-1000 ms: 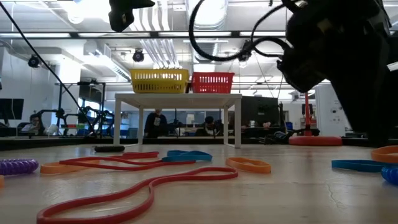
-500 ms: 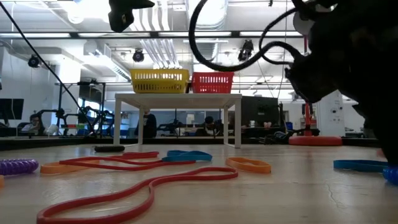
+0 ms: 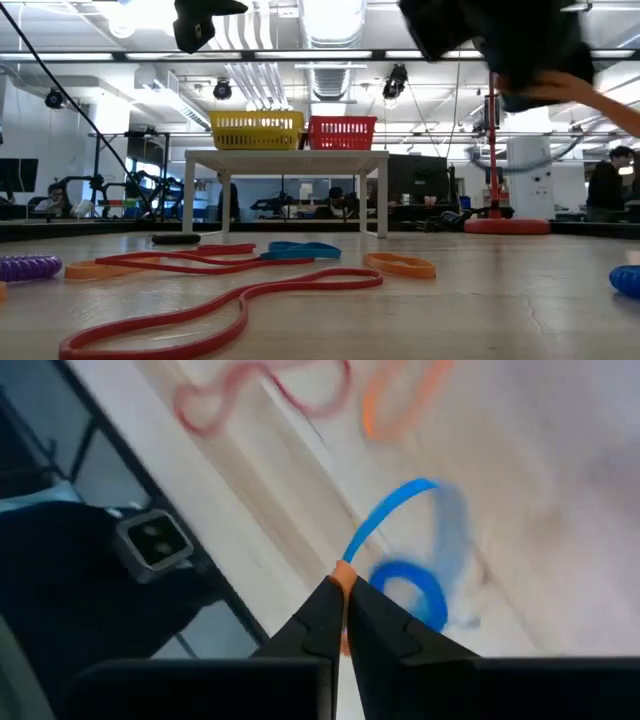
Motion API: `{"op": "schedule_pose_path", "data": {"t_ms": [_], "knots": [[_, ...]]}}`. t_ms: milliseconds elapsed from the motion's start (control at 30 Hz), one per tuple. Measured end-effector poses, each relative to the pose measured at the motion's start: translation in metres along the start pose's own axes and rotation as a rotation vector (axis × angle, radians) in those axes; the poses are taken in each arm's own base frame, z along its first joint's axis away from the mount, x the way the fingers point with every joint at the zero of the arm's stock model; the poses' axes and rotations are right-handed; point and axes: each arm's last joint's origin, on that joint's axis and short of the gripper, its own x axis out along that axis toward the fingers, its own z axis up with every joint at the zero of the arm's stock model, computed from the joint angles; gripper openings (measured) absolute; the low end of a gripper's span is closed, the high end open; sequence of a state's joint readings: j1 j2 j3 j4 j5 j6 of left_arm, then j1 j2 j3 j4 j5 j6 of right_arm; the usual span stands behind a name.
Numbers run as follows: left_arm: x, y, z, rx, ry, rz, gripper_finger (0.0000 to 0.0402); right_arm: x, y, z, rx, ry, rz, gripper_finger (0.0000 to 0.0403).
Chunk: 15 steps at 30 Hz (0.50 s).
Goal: Pick & Place Office Desk Supplies
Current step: Put the orange rubber band into the red basket on the shelf
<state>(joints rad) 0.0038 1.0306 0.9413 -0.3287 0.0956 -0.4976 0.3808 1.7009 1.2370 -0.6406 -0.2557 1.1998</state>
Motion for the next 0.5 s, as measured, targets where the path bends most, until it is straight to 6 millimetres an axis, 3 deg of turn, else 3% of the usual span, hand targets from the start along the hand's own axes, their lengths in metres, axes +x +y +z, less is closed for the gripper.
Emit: {"op": "schedule_pose_path", "data": {"t_ms": [167, 333, 500], "knots": [[0.0, 0.001, -0.001, -0.001, 0.011, 0.006, 0.0165, -0.018, -0.003, 0.027, -0.069, -0.058, 0.037, 0.0013], [0.0, 0.001, -0.001, -0.002, 0.012, 0.009, 0.0165, -0.005, -0.033, 0.05, -0.026, -0.056, -0.047, 0.0013], [0.0, 0.001, -0.001, -0.002, 0.012, 0.009, 0.0165, 0.004, -0.06, 0.061, 0.065, -0.093, -0.138, 0.0013]]}}
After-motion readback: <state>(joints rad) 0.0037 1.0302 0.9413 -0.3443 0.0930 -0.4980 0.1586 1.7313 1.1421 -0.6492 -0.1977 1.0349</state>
